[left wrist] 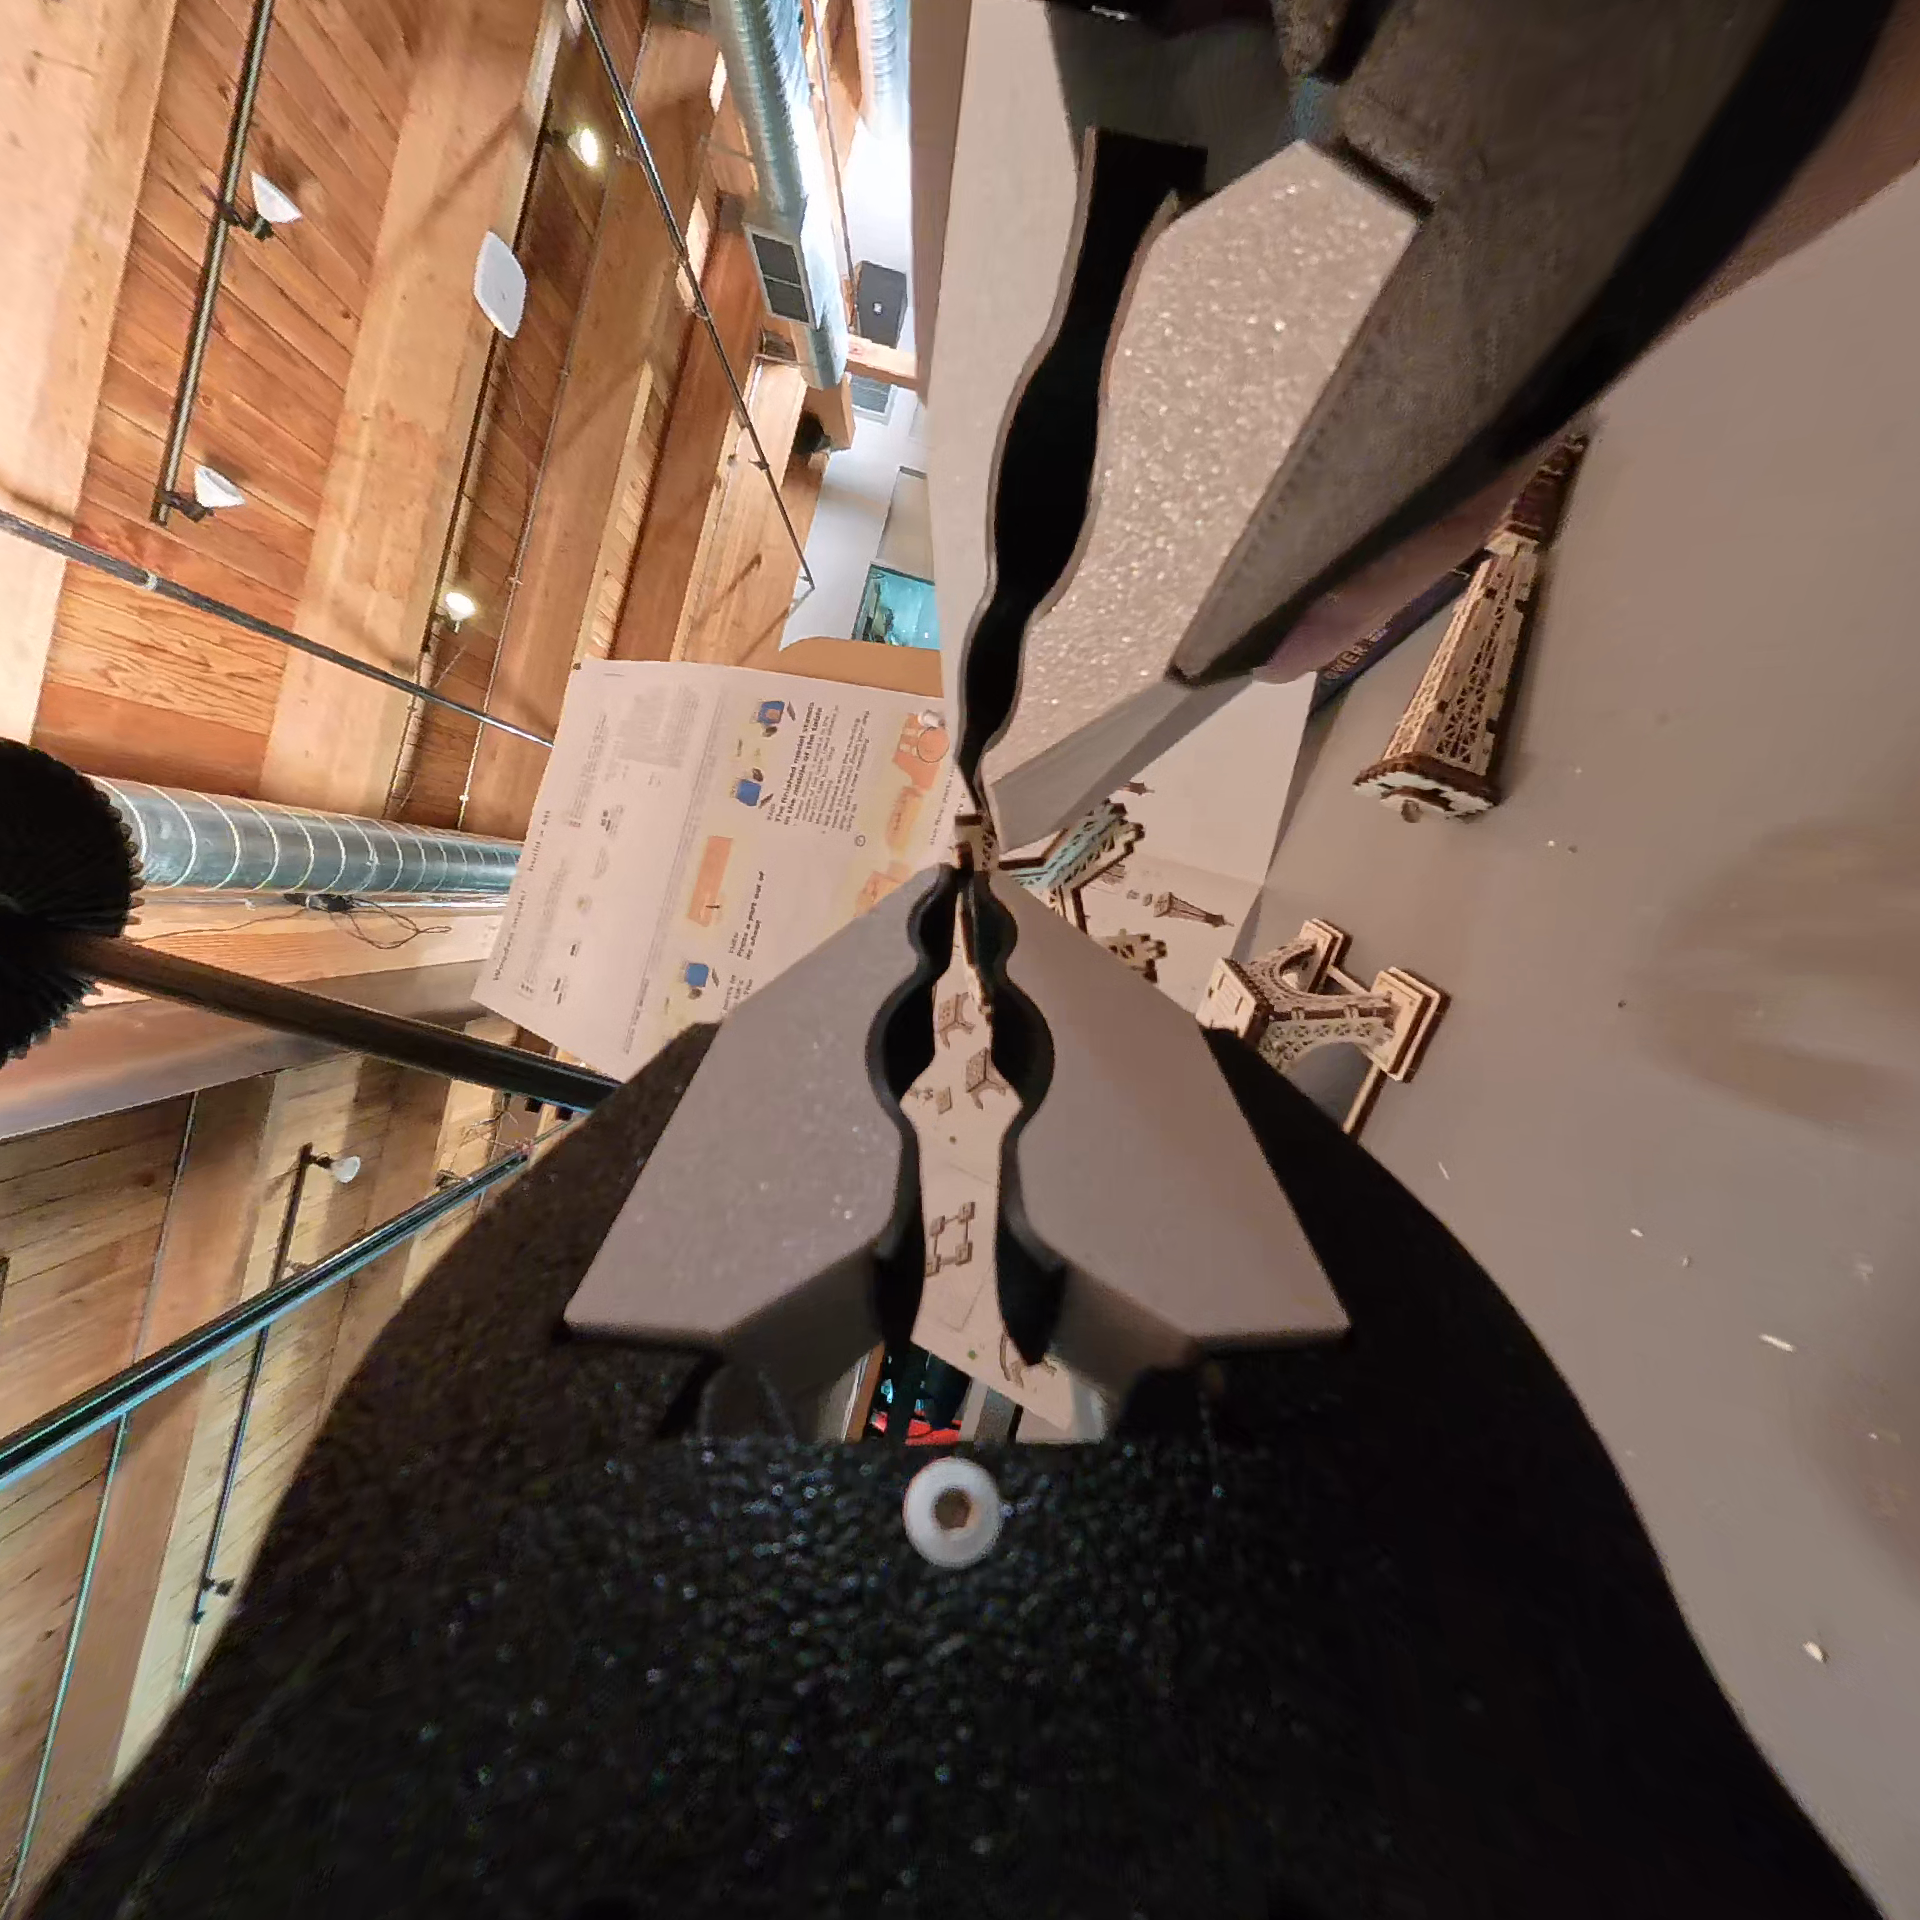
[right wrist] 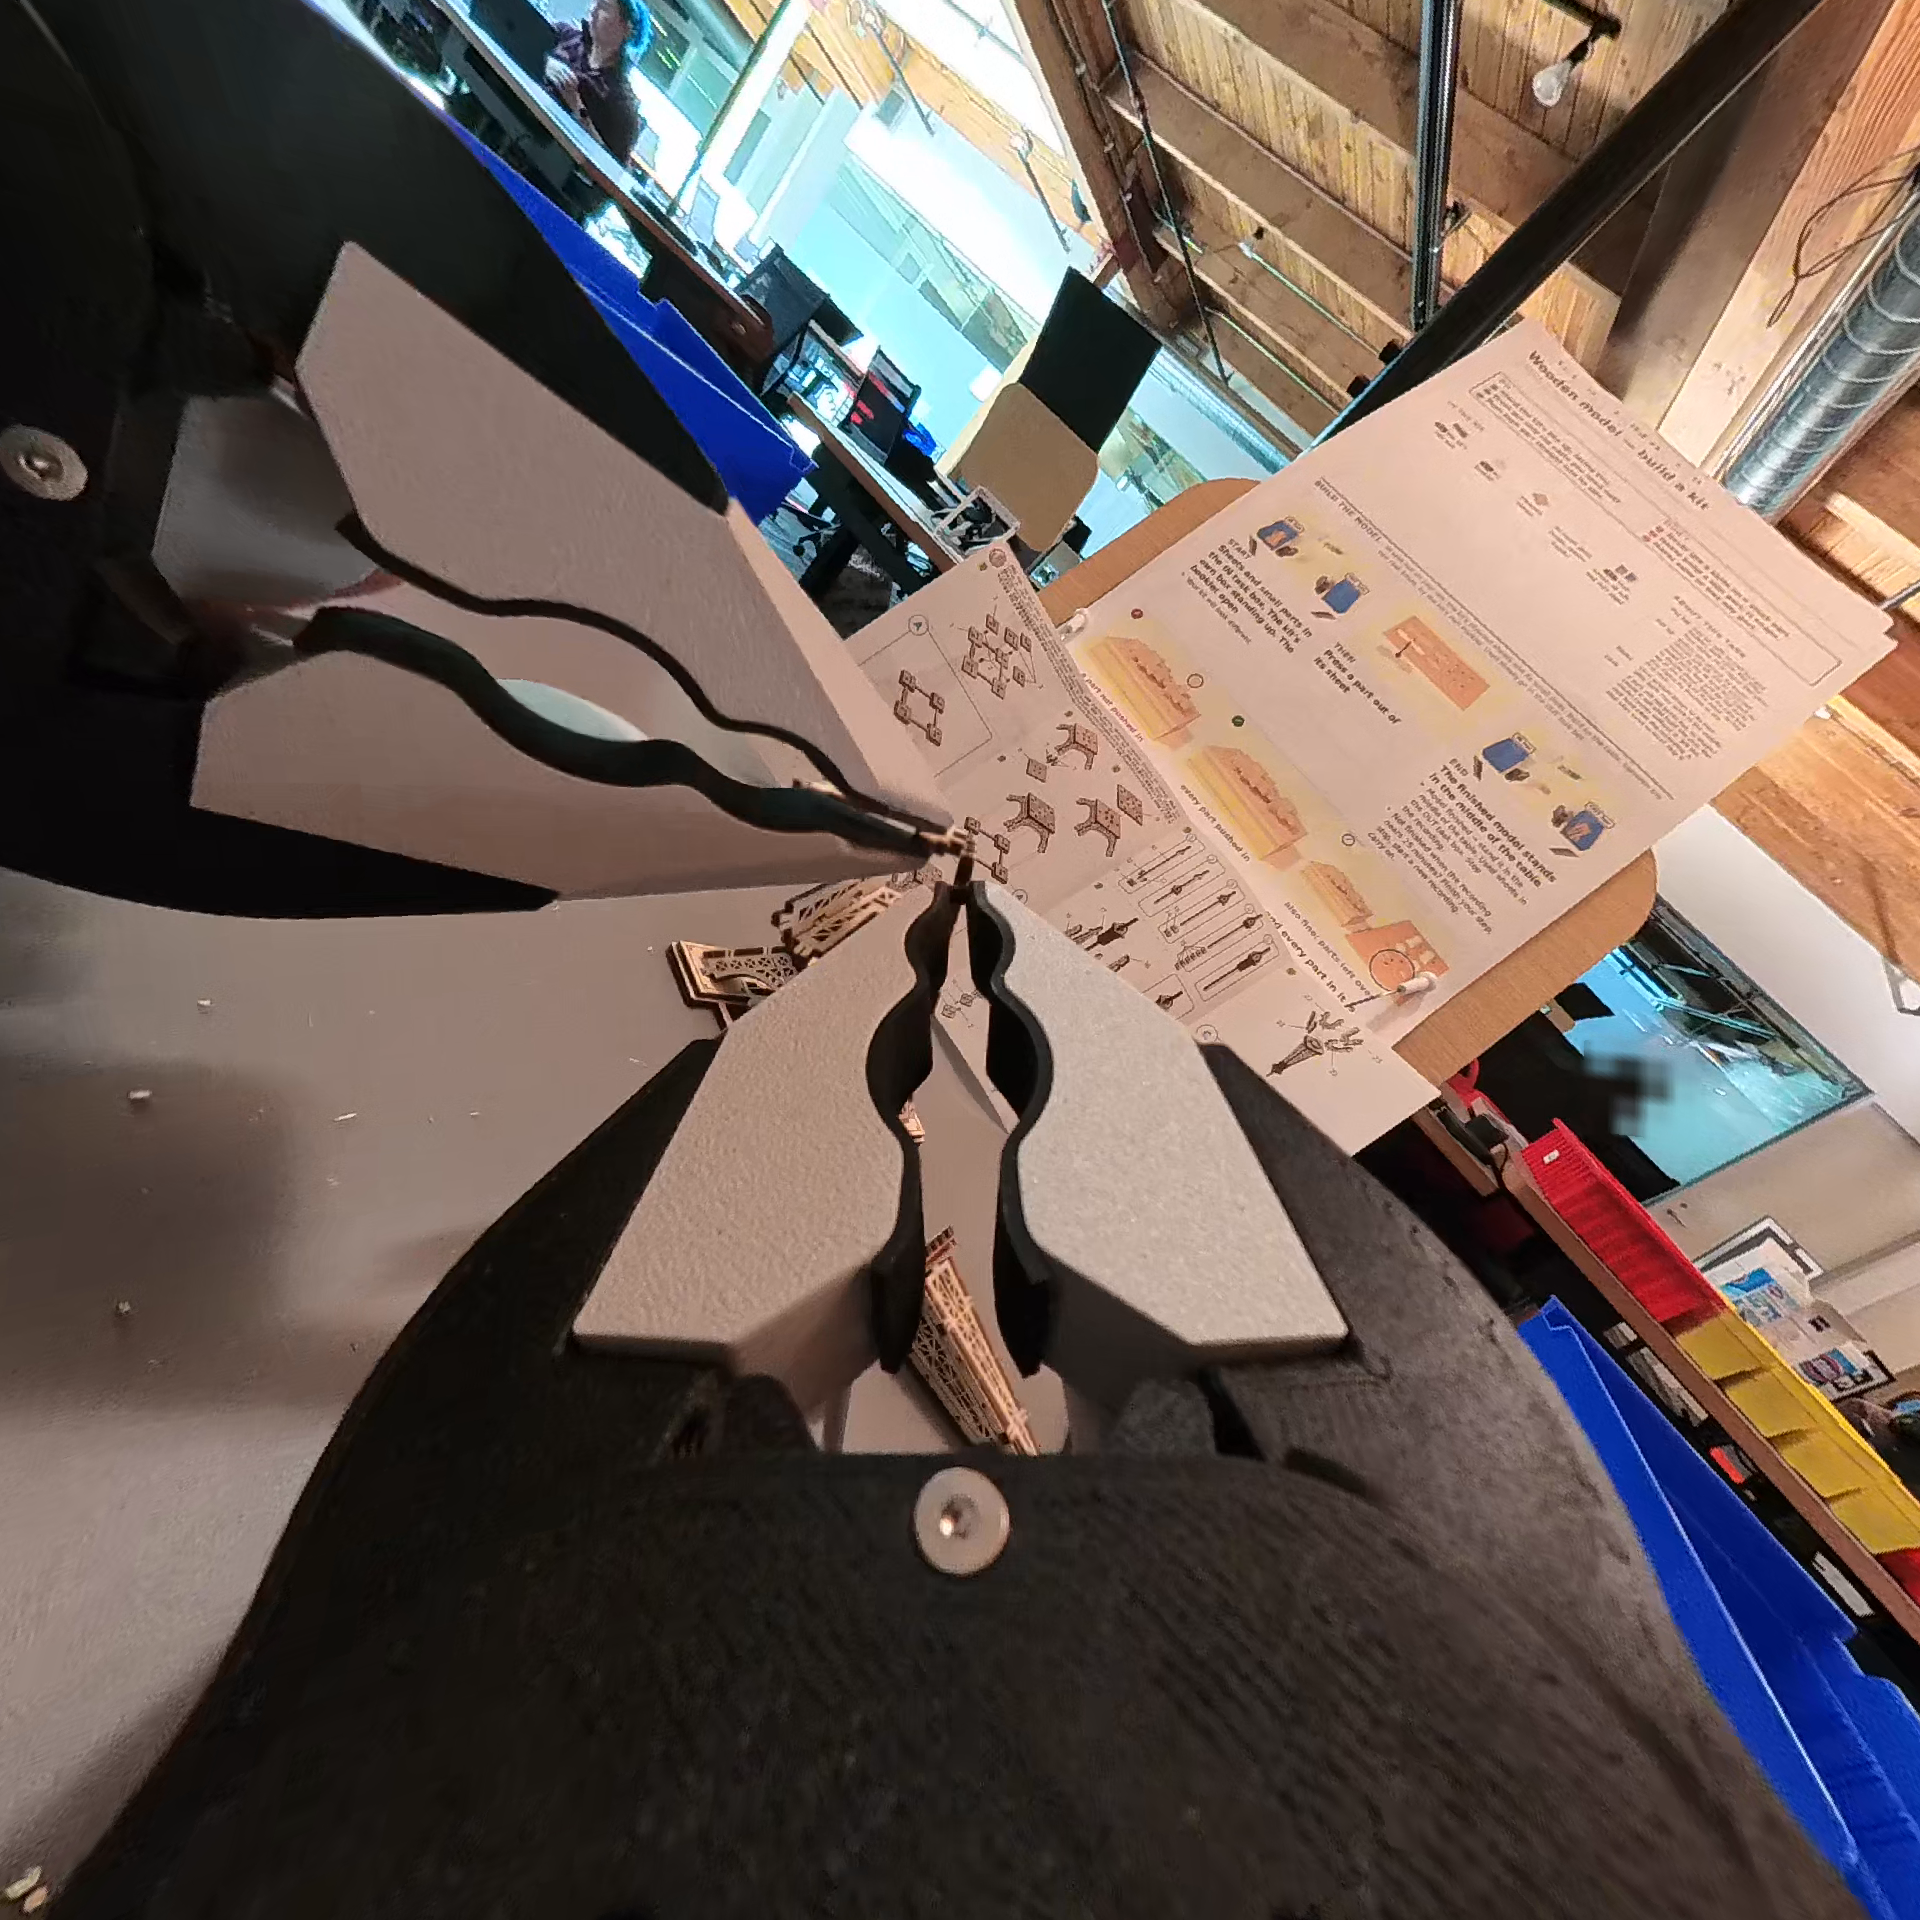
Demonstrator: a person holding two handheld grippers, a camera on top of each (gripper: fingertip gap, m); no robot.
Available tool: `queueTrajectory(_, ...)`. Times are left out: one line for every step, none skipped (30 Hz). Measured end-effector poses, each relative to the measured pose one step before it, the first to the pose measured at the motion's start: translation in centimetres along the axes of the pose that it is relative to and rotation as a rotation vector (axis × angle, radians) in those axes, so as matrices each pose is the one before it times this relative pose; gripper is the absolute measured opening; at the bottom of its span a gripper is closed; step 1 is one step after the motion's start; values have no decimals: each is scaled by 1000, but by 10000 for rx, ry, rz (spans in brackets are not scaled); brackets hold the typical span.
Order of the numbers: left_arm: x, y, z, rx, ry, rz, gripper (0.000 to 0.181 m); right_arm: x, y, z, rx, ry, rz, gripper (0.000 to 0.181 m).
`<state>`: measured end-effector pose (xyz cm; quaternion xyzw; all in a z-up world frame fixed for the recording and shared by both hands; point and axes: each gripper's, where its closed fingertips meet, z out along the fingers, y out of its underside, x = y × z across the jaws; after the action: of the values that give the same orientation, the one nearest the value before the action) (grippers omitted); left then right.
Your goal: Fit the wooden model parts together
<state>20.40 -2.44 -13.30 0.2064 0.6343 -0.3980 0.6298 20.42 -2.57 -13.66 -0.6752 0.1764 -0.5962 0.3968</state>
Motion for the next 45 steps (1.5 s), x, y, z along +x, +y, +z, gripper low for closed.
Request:
queueTrajectory(-12, 13, -14, 30, 13, -72, 1, -8, -26, 7, 1, 21, -73, 0)
queueTrajectory(-54, -3, -22, 35, 4, -73, 0, -14, -82, -2, 34, 24, -47, 0)
queueTrajectory(-68, -1, -24, 8, -29, 30, 0, 9, -64, -4, 18, 29, -57, 0)
queueTrajectory(-16, 0, 0, -3, -26, 63, 0, -3, -28, 6, -4, 33, -65, 0)
queueTrajectory(-3, 8, 1, -3, -15, 32, 0, -24, -15, 3, -8, 18, -73, 0)
queueTrajectory(18, 10, 5, 0, 11, 9, 0, -11, 21, 12, -6, 18, -76, 0)
queueTrajectory(-16, 10, 1, 11, 2, -28, 0, -19, -10, 7, 17, -5, -46, 0)
queueTrajectory(-11, 34, -11, 5, 11, -53, 0, -31, -24, 27, 6, -34, -8, 1)
queueTrajectory(5, 18, 2, 3, 12, -22, 0, -2, -7, 12, -3, -21, 26, 1)
queueTrajectory(-27, -8, -6, 2, -25, 4, 0, -4, -16, 1, 15, 3, -1, 1)
queueTrajectory(-10, -12, -4, 1, -13, -23, 0, 18, -3, -3, 1, 13, -42, 1)
queueTrajectory(12, 7, 16, 1, 24, -15, 0, -3, 7, -4, -10, 6, 7, 1)
queueTrajectory(-11, 7, 2, -1, -4, -40, 0, -5, -3, 9, 3, -10, 9, 1)
queueTrajectory(8, -1, 10, -3, 11, -59, 0, 23, -2, 5, -2, -2, -3, 1)
queueTrajectory(-6, -5, 7, -2, 0, -3, 0, -12, 4, 1, -3, 2, 2, 1)
queueTrajectory(-47, 9, -9, -1, -44, -11, 0, 7, -27, -5, 16, 4, -28, 1)
queueTrajectory(27, 7, 11, -12, 25, -42, 0, 7, 16, 6, -14, 3, -29, 1)
queueTrajectory(39, 13, 23, -12, 33, -26, 0, -22, 45, 12, -22, -10, 10, 1)
queueTrajectory(10, 21, 10, 0, -5, -2, 0, -3, 21, 17, 3, -3, -5, 1)
queueTrajectory(-2, -7, -1, 1, -17, 16, 0, -5, -2, -3, 5, 0, -26, 1)
queueTrajectory(5, 18, 10, -18, -2, -20, 0, -10, 11, 11, -15, 1, -39, 1)
queueTrajectory(11, 15, 7, -13, 0, -41, 0, -9, 6, 6, -8, 13, -30, 1)
queueTrajectory(-5, -15, 2, 1, -1, 11, 0, 12, -13, -1, 8, 16, -8, 1)
queueTrajectory(-28, -2, -4, 6, -17, 3, 0, 11, 2, -9, 2, 2, -24, 1)
queueTrajectory(0, 6, 1, 5, 19, -72, 0, 14, -6, 7, -8, -4, -14, 1)
queueTrajectory(6, 0, 4, 3, 12, -30, 0, -12, -1, 1, 10, -4, 28, 1)
queueTrajectory(1, 30, -4, -12, -8, 7, 0, -16, 14, 18, -6, -9, -8, 1)
queueTrajectory(36, 14, 18, -13, 8, 0, 0, -8, 38, 19, -31, 0, -38, 1)
queueTrajectory(16, 24, 13, -10, 4, -16, 0, -26, 31, 7, -20, 2, -35, 1)
queueTrajectory(54, 28, 15, -10, 34, -57, 0, -28, 55, 19, -29, -4, -48, 1)
queueTrajectory(-14, 12, 4, 5, 4, -25, 0, -4, 31, 2, -1, -5, -4, 1)
queueTrajectory(-128, 78, 10, -37, -78, -38, 0, -72, 38, 16, -12, -53, 4, 1)
queueTrajectory(0, 43, 26, -19, 36, -33, 0, -110, 64, 15, -30, -39, 9, 1)
queueTrajectory(63, 1, 17, -1, 59, -45, 0, -32, -15, 0, 6, 28, -64, 1)
queueTrajectory(-6, -93, -26, 47, -24, 57, 0, 102, -71, -44, 19, 61, -62, 1)
queueTrajectory(-22, -109, -38, 35, -59, 142, 0, 80, -97, -37, 28, -22, 41, 0)
queueTrajectory(-19, -29, -15, 5, -31, 76, 0, 47, -2, -20, -11, -37, 113, 0)
queueTrajectory(6, -13, -8, 18, 12, -23, 0, -8, 19, -19, 28, -11, 71, 0)
queueTrajectory(28, 14, 9, 17, 25, -21, 0, -51, 11, -2, 28, 23, -30, 0)
queueTrajectory(46, 30, 2, 2, 18, 15, 0, -70, -9, 16, -5, 28, -86, 0)
queueTrajectory(52, 27, 3, -4, 1, 25, 0, -72, 0, 23, -28, 25, -63, 0)
queueTrajectory(53, 23, -10, -2, 7, 35, 0, -44, 28, 2, -28, 4, 15, 0)
queueTrajectory(32, 9, 2, 13, 8, 33, 1, -8, 46, -2, -23, -21, 65, 0)
queueTrajectory(20, 3, -14, 32, 2, 9, 1, 19, 26, -12, -2, -28, 90, 0)
queueTrajectory(47, -11, -8, 24, 13, -25, 1, 20, 3, -25, 1, -42, 117, 0)
